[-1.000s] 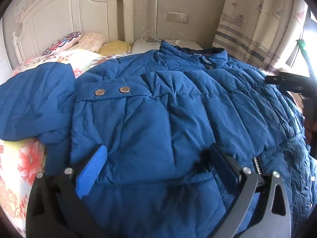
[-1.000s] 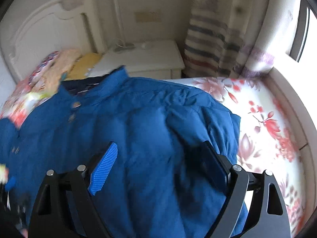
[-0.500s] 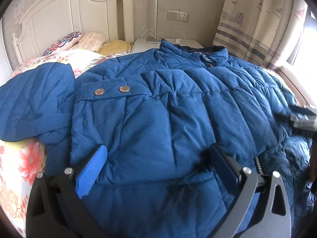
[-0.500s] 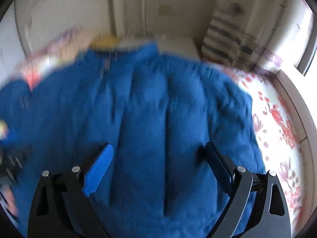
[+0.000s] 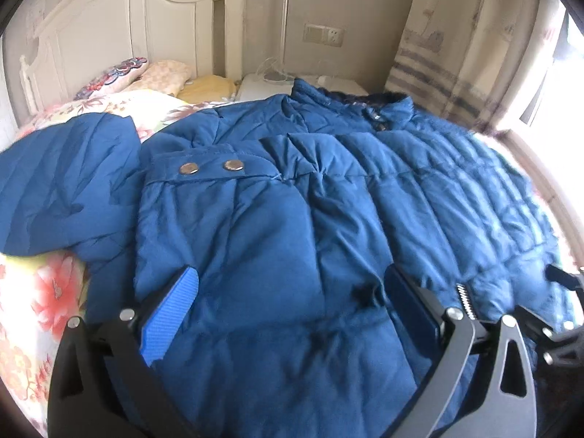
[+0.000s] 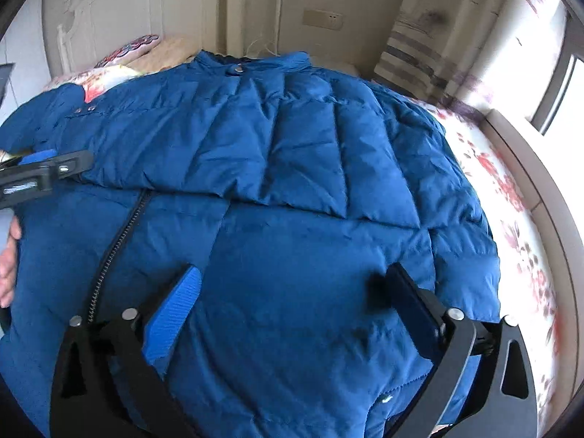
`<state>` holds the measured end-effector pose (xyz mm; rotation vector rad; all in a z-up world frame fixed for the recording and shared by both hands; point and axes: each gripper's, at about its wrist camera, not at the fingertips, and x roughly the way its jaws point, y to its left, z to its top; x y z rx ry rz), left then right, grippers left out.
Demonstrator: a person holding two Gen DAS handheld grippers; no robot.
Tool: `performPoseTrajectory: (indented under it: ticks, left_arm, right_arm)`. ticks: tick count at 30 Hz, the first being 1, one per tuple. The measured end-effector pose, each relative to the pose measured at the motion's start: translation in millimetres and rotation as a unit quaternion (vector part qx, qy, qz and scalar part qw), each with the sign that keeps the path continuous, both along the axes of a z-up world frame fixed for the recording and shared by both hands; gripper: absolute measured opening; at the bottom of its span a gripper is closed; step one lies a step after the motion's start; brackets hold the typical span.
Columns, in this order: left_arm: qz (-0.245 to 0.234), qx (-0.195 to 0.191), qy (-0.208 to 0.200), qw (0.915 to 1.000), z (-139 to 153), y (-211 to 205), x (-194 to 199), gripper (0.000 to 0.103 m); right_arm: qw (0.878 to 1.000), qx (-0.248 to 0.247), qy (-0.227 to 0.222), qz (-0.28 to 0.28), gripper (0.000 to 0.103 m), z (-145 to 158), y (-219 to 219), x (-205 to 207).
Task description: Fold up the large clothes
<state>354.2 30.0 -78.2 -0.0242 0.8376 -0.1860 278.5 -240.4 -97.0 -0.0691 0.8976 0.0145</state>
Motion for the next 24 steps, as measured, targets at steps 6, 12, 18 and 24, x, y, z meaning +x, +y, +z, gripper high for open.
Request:
performPoseTrajectory:
  ticks: [6,12,18,24]
  left_arm:
    - [0.066,-0.052,-0.078,0.9934,41.6,87.2,-48.2,0.101]
    - [0.255,-0.224,-0.067,0.9382,34.1,283.2,-50.6,0.098]
    - [0.327,-0.307,-0.072,0.8909,19.3,398.4,-29.5,0.066]
    - [0.329,-0.327,-0.053,0.8841,14.7,401.5,0.2,0.004]
  right_arm:
    - [1.0,0.016,0.001,-0.006,0.099,-2.8,-4.2,-0.6]
    - [1.0,0.022,0.001,-0.009,0.099,-3.4,-5.5,1.5]
    - [1.0,0.021,0.001,-0.008,0.099,-3.3,-6.3,2.1]
    - [1.0,0.022,0.0,-0.008,0.099,-3.4,-6.3,2.1]
